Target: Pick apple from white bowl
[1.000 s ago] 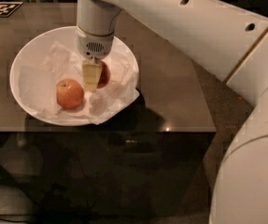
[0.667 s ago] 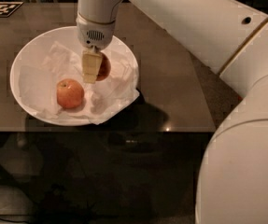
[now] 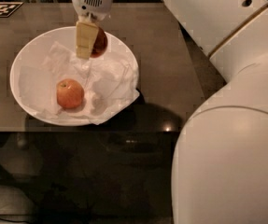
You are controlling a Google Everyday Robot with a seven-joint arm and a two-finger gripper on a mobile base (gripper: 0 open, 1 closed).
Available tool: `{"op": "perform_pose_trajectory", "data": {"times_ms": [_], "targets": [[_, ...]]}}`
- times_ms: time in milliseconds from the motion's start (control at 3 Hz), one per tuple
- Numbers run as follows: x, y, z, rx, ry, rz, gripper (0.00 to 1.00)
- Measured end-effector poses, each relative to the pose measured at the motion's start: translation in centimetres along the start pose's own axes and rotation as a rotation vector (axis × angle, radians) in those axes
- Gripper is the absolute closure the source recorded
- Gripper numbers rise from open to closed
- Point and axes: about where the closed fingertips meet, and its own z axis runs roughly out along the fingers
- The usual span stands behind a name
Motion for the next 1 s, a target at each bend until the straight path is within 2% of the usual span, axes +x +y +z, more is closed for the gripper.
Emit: {"op": "perform_pose_trajectory", "data": {"times_ms": [333, 667, 1000], "targets": [[-2.7, -0.7, -3.2, 0.049, -0.051, -0.015, 1.0], [-6.5, -1.4, -6.6, 0.117, -0.113, -0.035, 1.0], [-7.6, -2.1, -6.9, 0.147, -0.146, -0.04, 1.0]]}}
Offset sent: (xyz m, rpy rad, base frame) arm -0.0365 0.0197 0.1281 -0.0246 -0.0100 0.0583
